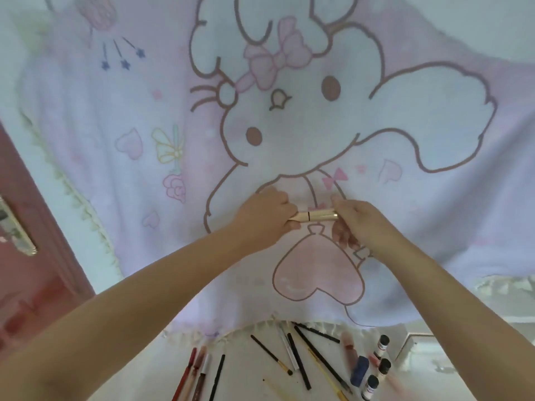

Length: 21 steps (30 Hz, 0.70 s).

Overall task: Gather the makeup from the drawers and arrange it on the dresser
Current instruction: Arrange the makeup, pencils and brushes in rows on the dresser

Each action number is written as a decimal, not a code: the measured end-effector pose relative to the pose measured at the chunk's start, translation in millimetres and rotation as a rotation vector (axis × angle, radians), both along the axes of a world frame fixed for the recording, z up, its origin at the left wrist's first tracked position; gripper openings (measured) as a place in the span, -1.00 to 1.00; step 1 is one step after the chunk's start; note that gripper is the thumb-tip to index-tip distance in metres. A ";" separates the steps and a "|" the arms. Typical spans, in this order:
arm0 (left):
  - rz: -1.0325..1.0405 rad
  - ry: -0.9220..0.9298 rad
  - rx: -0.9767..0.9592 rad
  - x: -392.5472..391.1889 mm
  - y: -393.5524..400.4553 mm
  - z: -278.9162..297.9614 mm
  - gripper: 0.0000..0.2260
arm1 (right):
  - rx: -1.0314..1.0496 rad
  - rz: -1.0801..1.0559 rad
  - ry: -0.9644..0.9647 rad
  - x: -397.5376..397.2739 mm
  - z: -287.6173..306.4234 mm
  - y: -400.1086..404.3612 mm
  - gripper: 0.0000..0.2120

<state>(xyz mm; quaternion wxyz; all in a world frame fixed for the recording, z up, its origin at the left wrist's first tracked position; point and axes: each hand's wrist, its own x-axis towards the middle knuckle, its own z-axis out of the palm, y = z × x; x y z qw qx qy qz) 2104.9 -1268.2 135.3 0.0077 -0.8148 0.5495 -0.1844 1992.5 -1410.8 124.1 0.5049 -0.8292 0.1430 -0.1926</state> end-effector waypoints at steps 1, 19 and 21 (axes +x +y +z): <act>-0.045 -0.082 -0.030 -0.5 -1.9 11.1 -0.70 | 0.009 -0.003 0.060 2.3 9.2 -2.3 -0.68; 0.000 -0.315 -0.286 14.9 -16.5 137.5 -0.67 | -0.296 0.010 -0.314 8.5 142.6 -9.4 -0.85; 0.015 -0.319 -0.326 15.6 -13.6 145.8 -0.68 | -0.255 0.075 -0.344 8.3 147.3 -11.1 -0.74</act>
